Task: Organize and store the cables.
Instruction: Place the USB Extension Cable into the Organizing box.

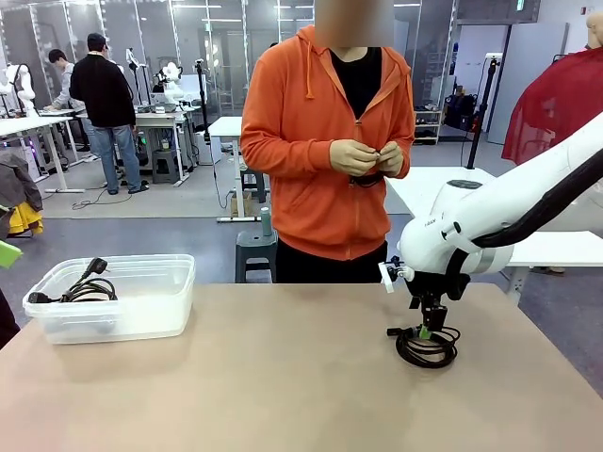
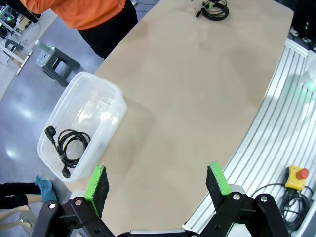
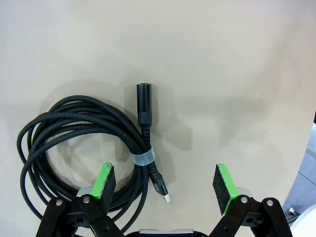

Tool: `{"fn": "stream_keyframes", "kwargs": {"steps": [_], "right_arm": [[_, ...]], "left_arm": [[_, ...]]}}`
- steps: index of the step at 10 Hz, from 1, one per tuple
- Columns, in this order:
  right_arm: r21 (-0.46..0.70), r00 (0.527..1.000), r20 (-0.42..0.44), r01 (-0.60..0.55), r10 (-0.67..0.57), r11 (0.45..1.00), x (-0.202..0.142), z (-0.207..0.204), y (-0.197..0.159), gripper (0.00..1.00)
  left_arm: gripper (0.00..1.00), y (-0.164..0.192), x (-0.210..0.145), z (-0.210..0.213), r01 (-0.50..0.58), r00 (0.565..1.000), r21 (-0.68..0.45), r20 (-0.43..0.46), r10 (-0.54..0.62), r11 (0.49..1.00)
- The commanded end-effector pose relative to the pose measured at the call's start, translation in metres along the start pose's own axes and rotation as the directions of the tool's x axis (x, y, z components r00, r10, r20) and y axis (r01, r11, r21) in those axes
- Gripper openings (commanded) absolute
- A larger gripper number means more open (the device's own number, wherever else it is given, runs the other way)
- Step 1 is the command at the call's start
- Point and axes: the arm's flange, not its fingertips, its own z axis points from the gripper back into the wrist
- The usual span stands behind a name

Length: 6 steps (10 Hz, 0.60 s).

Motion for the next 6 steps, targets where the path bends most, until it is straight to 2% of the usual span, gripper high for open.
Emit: {"fn": "stream_keyframes", "kwargs": {"steps": [1,6], "right_arm": [[0.002,1.0,-0.009,-0.016,0.016,1.0,0.004,-0.0018,-0.0076,1.0],[0.036,0.999,-0.011,-0.032,0.032,0.999,0.01,-0.0085,-0.0056,1.0]], "left_arm": [[1.0,0.0004,0.0017,-0.0007,0.002,1.0,0.005,0.003,-0.002,1.0],[1.0,0.0004,0.0017,-0.0007,0.002,1.0,0.005,0.003,-0.002,1.0]]}}
